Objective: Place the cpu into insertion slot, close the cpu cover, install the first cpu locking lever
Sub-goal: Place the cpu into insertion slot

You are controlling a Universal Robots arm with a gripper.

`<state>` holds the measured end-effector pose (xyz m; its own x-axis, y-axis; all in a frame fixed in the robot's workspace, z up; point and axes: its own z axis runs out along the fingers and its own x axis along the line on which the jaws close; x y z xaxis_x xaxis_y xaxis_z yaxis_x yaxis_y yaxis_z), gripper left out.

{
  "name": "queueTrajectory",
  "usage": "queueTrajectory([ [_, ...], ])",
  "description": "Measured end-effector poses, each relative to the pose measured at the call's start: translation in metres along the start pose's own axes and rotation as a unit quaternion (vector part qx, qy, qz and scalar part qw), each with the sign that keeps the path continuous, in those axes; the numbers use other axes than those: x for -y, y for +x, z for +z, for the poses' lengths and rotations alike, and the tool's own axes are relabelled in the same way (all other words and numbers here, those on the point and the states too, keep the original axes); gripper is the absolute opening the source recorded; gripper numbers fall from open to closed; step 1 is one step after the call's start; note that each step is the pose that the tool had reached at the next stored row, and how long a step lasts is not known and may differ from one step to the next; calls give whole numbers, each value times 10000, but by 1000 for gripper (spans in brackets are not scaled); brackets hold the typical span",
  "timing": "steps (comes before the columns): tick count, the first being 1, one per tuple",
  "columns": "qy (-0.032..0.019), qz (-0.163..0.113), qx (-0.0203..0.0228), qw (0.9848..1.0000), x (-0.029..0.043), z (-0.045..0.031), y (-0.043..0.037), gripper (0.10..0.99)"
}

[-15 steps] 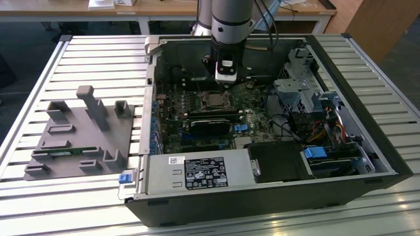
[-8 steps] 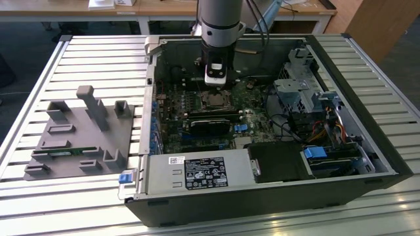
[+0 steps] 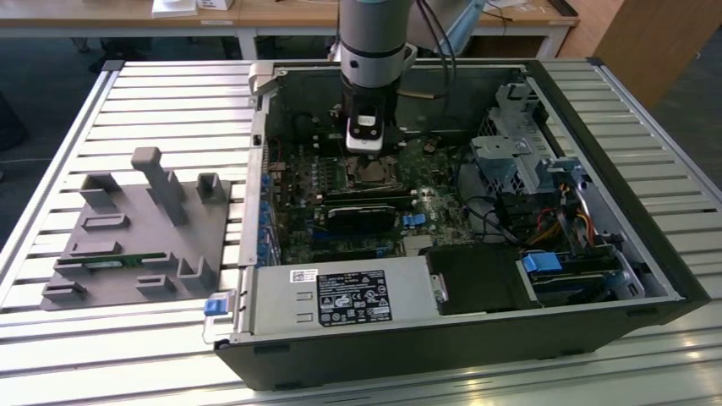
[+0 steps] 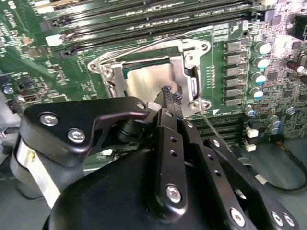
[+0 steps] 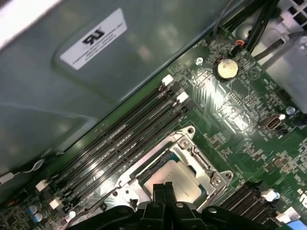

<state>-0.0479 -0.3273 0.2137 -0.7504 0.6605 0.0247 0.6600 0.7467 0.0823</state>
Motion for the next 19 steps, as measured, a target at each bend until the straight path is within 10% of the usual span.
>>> queueTrajectory([
  [19,9,0,2,10000,53,122,45,106],
])
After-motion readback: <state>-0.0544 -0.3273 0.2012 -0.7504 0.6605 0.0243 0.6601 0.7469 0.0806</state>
